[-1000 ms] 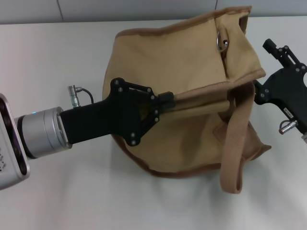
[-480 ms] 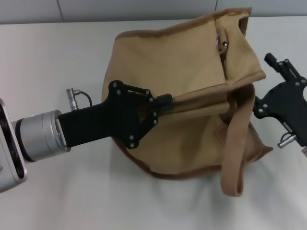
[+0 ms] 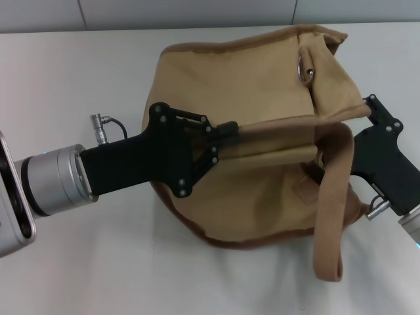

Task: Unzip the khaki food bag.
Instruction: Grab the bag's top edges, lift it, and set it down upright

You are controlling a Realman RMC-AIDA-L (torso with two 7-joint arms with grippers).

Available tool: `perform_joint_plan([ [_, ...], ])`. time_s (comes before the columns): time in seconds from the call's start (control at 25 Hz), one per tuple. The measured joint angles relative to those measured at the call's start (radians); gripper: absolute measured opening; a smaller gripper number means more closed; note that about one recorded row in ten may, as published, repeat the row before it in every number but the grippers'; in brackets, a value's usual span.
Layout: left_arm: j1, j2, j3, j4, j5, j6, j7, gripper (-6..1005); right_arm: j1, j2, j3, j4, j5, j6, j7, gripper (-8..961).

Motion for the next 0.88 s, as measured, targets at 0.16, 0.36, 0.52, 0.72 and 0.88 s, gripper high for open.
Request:
perform_joint_plan([
  [0.16,-0.006,0.000,0.002,-0.010,-0.006,-0.005,-0.002,54,-0.013,0.000,0.000,0.009,0.000,-0.025,-0.012,767],
  [0.36,-0.006,0.000,0.002,-0.014,-0.007,-0.026,-0.002,52,-0.043,-0.001,0.002,0.008,-0.002,-0.087,-0.013,765],
  [0.52,-0.010,0.000,0.002,-0.025,-0.008,-0.026,-0.002,50,-0.040,-0.001,0.000,0.007,-0.002,-0.083,-0.011,760],
  [0.72,-0.012,0.000,0.002,-0.027,-0.008,-0.023,0.000,50,-0.020,0.001,-0.008,0.016,-0.003,-0.040,-0.009,754],
  [0.88,-0.012,0.000,0.002,-0.027,-0.008,-0.021,-0.001,50,-0.016,0.001,-0.013,0.020,-0.003,-0.034,-0.009,750],
])
